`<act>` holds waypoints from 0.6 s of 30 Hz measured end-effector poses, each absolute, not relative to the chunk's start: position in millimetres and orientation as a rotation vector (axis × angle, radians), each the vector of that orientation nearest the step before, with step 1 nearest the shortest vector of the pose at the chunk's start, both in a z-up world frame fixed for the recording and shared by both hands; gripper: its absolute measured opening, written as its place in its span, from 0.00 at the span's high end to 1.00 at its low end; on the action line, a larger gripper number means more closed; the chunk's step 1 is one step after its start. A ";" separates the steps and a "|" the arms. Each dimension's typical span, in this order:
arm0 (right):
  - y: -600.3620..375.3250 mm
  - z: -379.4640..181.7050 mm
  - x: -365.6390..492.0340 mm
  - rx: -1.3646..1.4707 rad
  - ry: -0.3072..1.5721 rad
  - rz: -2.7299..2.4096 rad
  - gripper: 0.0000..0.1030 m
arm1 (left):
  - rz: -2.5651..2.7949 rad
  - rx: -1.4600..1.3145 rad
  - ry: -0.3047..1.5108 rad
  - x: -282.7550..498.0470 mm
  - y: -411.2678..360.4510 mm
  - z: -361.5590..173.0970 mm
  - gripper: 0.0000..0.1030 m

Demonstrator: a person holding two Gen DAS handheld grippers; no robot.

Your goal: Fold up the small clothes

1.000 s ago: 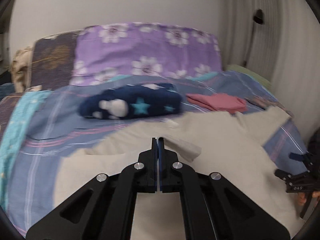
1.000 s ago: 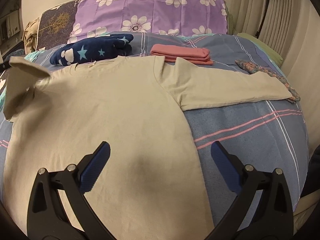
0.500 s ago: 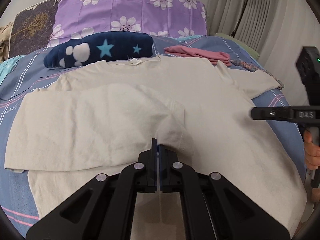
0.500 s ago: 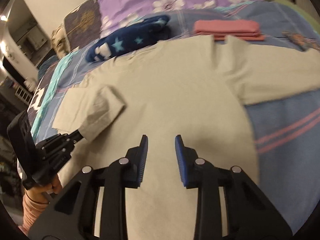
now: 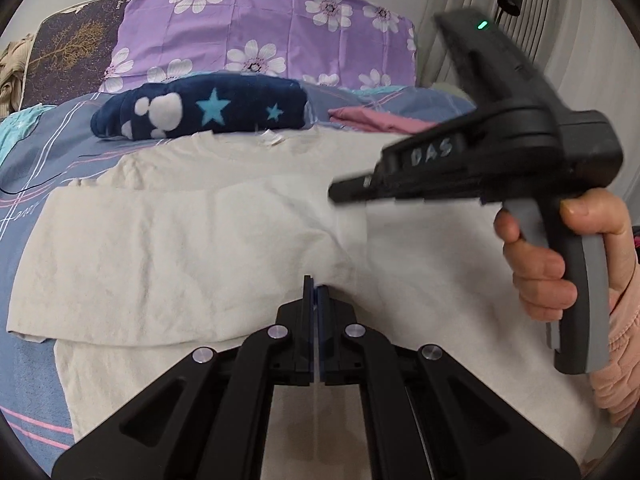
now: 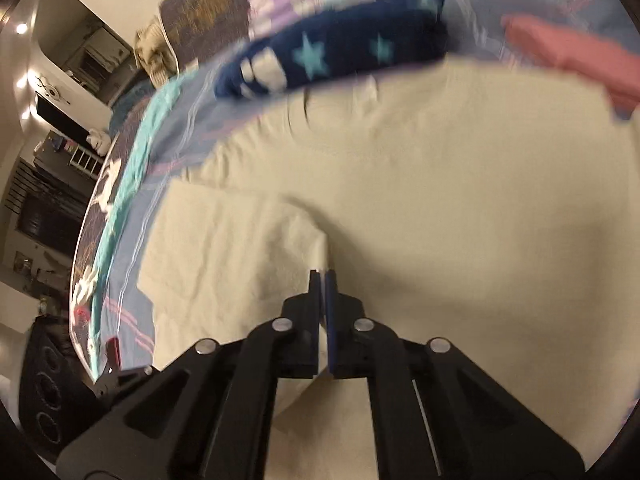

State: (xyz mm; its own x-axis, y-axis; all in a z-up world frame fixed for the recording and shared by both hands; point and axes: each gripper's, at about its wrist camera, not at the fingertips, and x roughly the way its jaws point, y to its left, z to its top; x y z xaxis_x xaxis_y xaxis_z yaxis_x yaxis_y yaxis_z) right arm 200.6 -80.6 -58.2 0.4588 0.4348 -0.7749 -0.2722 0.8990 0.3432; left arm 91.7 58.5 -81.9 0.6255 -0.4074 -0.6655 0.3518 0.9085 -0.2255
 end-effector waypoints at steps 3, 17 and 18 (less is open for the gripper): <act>-87.1 -13.4 191.7 0.070 0.859 0.408 0.98 | -0.488 -0.079 0.730 94.6 40.7 -61.3 1.00; -203.8 -47.4 198.6 0.084 0.914 0.142 0.53 | -0.594 -0.002 0.810 110.7 -53.6 -86.0 0.76; -210.5 -53.3 193.8 0.108 0.925 0.146 0.53 | -0.580 0.009 0.804 105.9 -48.2 -86.0 0.65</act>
